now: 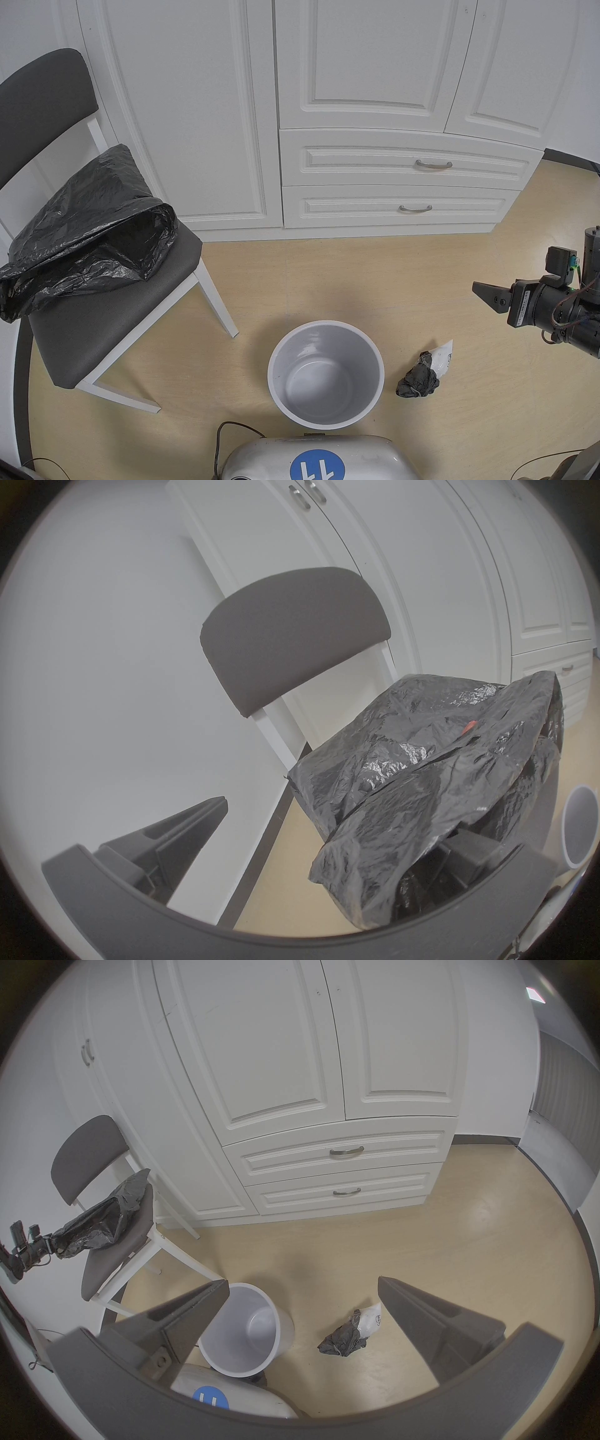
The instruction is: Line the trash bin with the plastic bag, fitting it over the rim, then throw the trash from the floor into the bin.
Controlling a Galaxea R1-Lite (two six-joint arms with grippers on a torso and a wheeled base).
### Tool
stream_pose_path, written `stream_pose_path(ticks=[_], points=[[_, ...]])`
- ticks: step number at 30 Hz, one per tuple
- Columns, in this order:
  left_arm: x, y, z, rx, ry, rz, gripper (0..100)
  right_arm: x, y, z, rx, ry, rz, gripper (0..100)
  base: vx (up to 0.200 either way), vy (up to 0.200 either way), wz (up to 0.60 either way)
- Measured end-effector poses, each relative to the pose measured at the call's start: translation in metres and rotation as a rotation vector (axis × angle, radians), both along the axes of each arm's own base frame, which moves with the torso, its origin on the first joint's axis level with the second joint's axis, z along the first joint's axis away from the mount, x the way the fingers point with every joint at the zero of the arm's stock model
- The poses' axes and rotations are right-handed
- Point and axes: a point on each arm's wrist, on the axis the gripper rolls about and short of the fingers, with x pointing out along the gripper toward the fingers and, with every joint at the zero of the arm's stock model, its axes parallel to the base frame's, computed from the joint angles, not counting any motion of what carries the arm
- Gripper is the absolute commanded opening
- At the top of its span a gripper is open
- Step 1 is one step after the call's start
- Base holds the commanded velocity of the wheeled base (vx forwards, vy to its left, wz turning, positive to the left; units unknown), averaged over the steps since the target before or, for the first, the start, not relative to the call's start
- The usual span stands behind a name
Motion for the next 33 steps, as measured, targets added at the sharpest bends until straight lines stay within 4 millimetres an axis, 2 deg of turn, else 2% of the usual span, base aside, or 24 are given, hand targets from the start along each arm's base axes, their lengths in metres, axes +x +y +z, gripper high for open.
stream_pose_path(ticks=[11, 12, 24, 29, 33], points=[[-0.009, -0.009, 0.003, 0.039, -0.002, -0.003, 100, 0.000, 0.000, 0.000, 0.001, -0.002, 0.001, 100, 0.000, 0.000, 0.00], [-0.009, -0.010, 0.003, 0.047, 0.003, -0.003, 0, 0.000, 0.000, 0.000, 0.001, -0.002, 0.001, 100, 0.000, 0.000, 0.00], [-0.010, -0.017, 0.001, 0.062, 0.008, -0.033, 0, -0.001, 0.000, 0.001, 0.000, -0.005, 0.001, 100, 0.000, 0.000, 0.00], [-0.011, -0.034, 0.004, 0.070, -0.015, -0.105, 0, -0.002, 0.004, 0.003, 0.006, -0.031, 0.018, 100, 0.000, 0.000, 0.00], [-0.008, -0.056, 0.007, 0.049, -0.027, -0.218, 0, -0.002, 0.010, 0.005, -0.006, -0.054, 0.051, 100, 0.000, 0.000, 0.00]])
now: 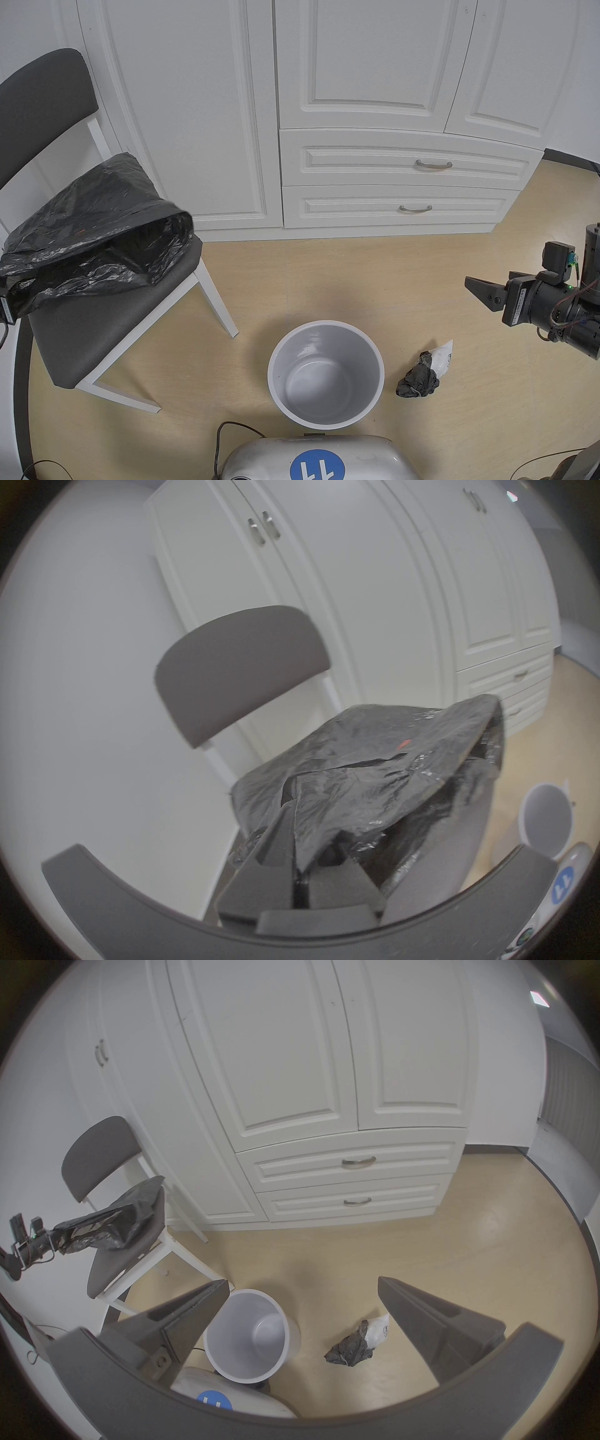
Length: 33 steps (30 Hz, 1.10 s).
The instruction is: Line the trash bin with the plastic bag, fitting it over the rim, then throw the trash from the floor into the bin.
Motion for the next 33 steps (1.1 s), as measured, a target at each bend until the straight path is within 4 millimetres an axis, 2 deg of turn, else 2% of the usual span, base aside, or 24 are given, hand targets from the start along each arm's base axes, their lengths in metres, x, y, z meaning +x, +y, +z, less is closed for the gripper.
stream_pose_path(ticks=[4, 10, 18, 22, 26, 33], points=[[0.005, -0.027, 0.009, -0.050, -0.011, -0.146, 0, 0.002, 0.007, 0.002, -0.023, -0.027, 0.033, 100, 0.000, 0.000, 0.00], [0.009, -0.067, 0.036, -0.147, -0.077, -0.354, 0, 0.006, 0.017, 0.002, -0.036, -0.054, 0.075, 100, 0.000, 0.000, 0.00], [0.004, -0.118, 0.070, -0.294, -0.161, -0.608, 0, 0.012, 0.038, 0.004, -0.002, -0.116, 0.142, 100, 0.000, 0.000, 0.00], [-0.004, -0.141, 0.082, -0.414, -0.209, -0.730, 0, 0.017, 0.057, 0.001, 0.041, -0.155, 0.195, 100, 0.000, 0.000, 0.00], [-0.008, -0.154, 0.093, -0.502, -0.262, -0.806, 0, 0.015, 0.087, -0.012, 0.055, -0.135, 0.290, 100, 0.000, 0.000, 0.00], [-0.005, -0.166, 0.100, -0.565, -0.303, -0.850, 0, -0.013, 0.131, -0.045, 0.010, -0.040, 0.479, 100, 0.000, 0.000, 0.00]])
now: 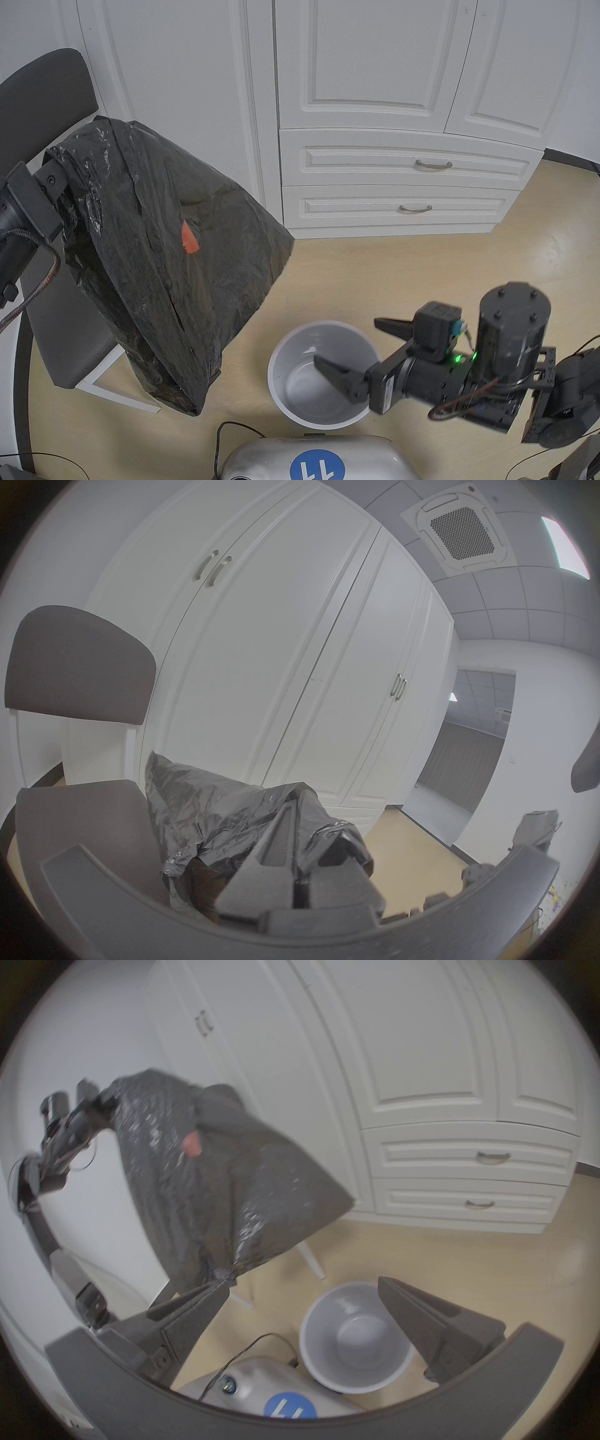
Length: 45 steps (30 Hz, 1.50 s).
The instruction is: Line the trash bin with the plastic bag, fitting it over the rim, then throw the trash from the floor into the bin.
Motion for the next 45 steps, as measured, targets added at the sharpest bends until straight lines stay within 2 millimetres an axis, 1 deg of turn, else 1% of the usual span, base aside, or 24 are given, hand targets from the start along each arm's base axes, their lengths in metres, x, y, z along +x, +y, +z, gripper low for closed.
stream_pose_path(ticks=[6, 11, 15, 19, 24, 29, 35, 40, 45], points=[[0.004, -0.005, 0.000, -0.009, 0.001, -0.013, 0, -0.025, 0.023, -0.023, -0.049, 0.062, 0.114, 100, 0.000, 0.000, 0.00], [0.005, -0.008, -0.001, -0.007, 0.006, -0.016, 0, -0.043, 0.042, -0.031, -0.002, 0.083, 0.177, 100, 0.000, 0.000, 0.00], [0.006, -0.009, -0.001, -0.009, 0.011, -0.003, 0, -0.052, 0.056, -0.038, 0.039, 0.068, 0.187, 100, 0.000, 0.000, 0.00], [0.006, -0.010, -0.001, -0.010, 0.012, 0.002, 0, -0.054, 0.068, -0.051, 0.035, 0.065, 0.160, 100, 0.000, 0.000, 0.00], [0.007, -0.011, -0.002, -0.007, 0.015, 0.005, 0, -0.052, 0.083, -0.069, 0.014, 0.085, 0.132, 100, 0.000, 0.000, 0.00], [0.007, -0.012, -0.002, -0.004, 0.018, 0.006, 0, -0.051, 0.102, -0.083, 0.067, 0.158, 0.113, 100, 0.000, 0.000, 0.00], [0.008, -0.012, -0.001, -0.014, 0.005, 0.007, 0, -0.055, 0.127, -0.088, 0.160, 0.186, 0.102, 100, 0.000, 0.000, 0.00], [0.008, -0.012, 0.000, -0.019, -0.001, 0.007, 0, -0.049, 0.151, -0.088, 0.243, 0.164, 0.015, 100, 0.000, 0.000, 0.00], [0.009, -0.013, -0.001, -0.020, -0.002, 0.008, 0, -0.045, 0.172, -0.099, 0.276, 0.138, -0.070, 100, 0.000, 0.000, 0.00]])
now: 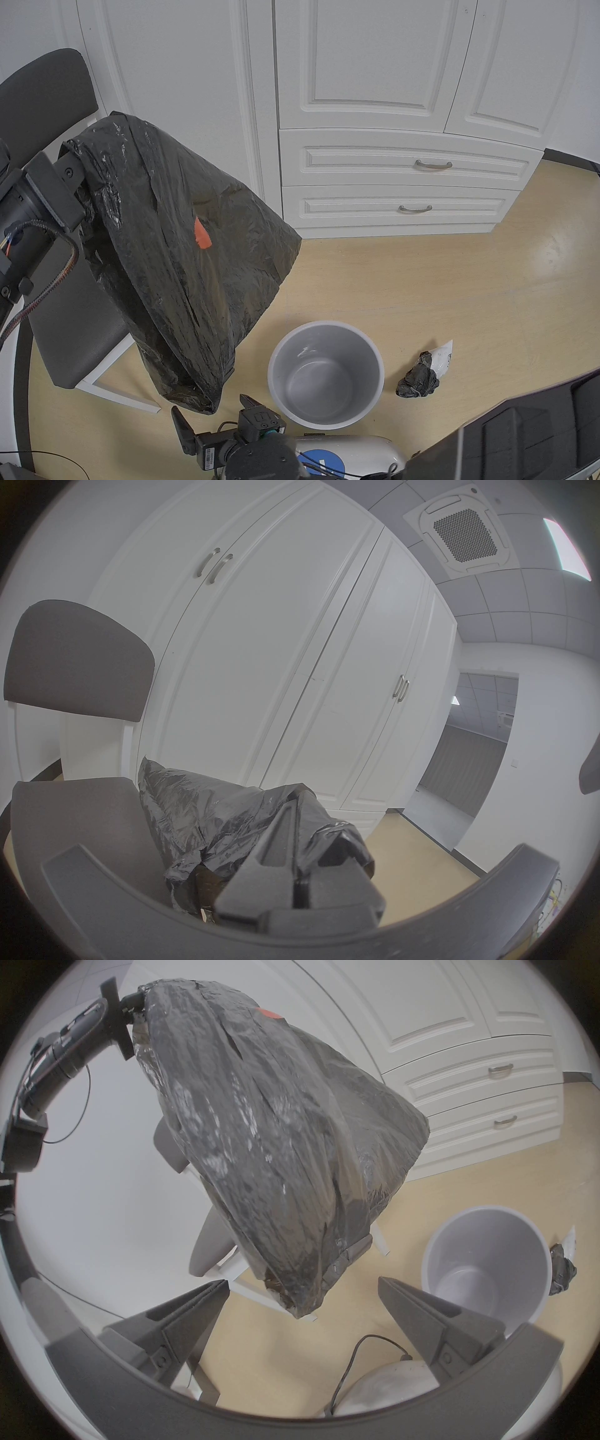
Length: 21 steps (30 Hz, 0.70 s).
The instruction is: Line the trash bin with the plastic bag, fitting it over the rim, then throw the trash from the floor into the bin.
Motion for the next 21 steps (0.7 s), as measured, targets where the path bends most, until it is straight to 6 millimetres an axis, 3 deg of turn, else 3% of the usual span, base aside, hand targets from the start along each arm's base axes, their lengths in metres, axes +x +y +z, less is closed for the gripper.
stream_pose_path(ticks=[9, 15, 21], points=[[0.000, 0.000, 0.000, 0.000, 0.001, 0.004, 0, 0.015, 0.019, -0.017, -0.087, -0.106, -0.195, 100, 0.000, 0.000, 0.00], [-0.001, 0.002, 0.001, -0.003, -0.005, 0.028, 0, 0.044, 0.007, -0.015, -0.157, -0.198, -0.301, 100, 0.000, 0.000, 0.00], [-0.007, 0.006, 0.006, -0.007, -0.035, 0.038, 0, 0.080, -0.021, 0.005, -0.161, -0.318, -0.425, 100, 0.000, 0.000, 0.00]])
